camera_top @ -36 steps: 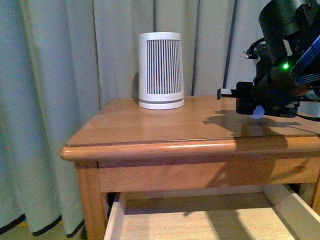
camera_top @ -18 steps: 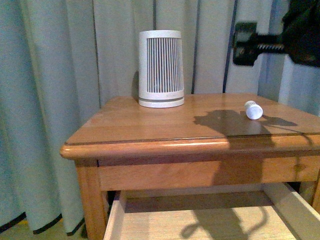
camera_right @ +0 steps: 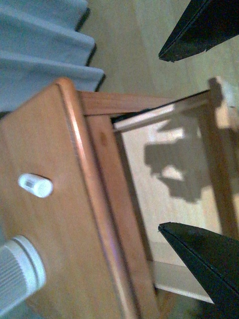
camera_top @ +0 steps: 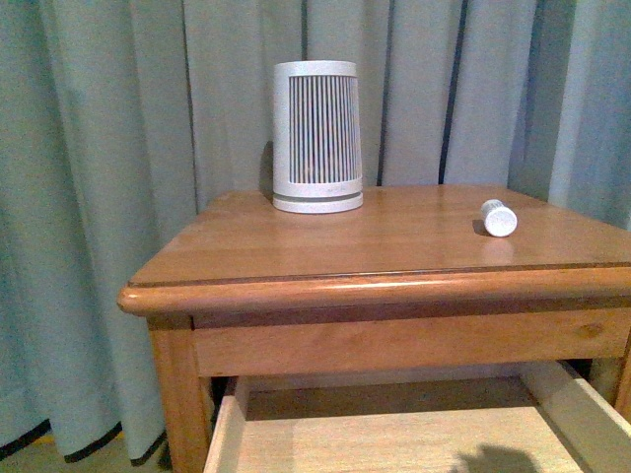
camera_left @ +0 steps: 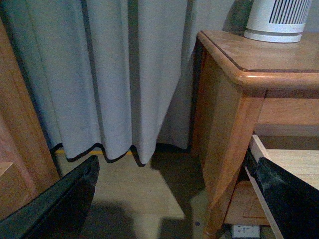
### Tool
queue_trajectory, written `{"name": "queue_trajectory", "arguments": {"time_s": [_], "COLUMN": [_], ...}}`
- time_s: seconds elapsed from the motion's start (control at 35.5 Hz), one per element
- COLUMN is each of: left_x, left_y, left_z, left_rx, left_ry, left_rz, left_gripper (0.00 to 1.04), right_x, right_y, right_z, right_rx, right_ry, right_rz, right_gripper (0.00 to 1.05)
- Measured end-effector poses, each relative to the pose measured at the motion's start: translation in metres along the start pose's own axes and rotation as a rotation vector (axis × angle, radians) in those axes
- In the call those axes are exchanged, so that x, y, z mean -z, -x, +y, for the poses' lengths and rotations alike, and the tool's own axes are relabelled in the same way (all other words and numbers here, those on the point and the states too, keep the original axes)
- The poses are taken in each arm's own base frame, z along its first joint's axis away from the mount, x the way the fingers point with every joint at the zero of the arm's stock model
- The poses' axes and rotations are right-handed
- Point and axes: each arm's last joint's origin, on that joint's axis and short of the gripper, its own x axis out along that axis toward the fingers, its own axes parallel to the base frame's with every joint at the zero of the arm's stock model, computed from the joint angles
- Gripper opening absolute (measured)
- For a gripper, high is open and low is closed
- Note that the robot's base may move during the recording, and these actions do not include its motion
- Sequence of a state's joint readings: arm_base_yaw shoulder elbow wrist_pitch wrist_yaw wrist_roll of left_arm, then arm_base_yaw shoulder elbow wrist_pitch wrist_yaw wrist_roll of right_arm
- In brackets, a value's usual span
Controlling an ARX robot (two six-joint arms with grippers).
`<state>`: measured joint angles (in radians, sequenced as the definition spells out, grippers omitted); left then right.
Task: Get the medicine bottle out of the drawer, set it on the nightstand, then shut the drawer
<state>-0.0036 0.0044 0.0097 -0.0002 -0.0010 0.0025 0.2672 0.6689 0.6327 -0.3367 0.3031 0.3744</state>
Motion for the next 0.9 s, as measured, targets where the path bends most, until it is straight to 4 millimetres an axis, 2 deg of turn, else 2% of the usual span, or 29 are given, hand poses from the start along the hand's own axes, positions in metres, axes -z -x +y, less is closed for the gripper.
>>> {"name": "queue_trajectory", "arguments": {"time_s": [0.14, 0.34, 0.48, 0.73, 0.9], "left_x": [0.000, 0.000, 0.000, 0.000, 0.000], "left_y": [0.000, 0.000, 0.000, 0.000, 0.000], "left_z": [0.000, 0.000, 0.000, 0.000, 0.000], "left_rx": [0.000, 0.000, 0.000, 0.000, 0.000], "left_ry": [0.000, 0.000, 0.000, 0.000, 0.000], "left_rz": [0.000, 0.000, 0.000, 0.000, 0.000], "left_gripper": [0.98, 0.98, 0.98, 0.98, 0.98], "right_x": [0.032, 0.078, 0.109, 0.134, 0.148], "right_y": [0.015, 0.011, -0.007, -0.044, -0.081], "right_z": [-0.005, -0.016, -0.019, -0.021, -0.015], "right_rx": [-0.014, 0.035, 0.048, 0.068, 0.039], "right_ry": [-0.009, -0.042, -0.055, -0.007, 0.082], "right_rz": [0.125, 0.333, 0.410, 0.396, 0.350], "right_gripper": [0.98, 0.98, 0.98, 0.98, 0.98]}}
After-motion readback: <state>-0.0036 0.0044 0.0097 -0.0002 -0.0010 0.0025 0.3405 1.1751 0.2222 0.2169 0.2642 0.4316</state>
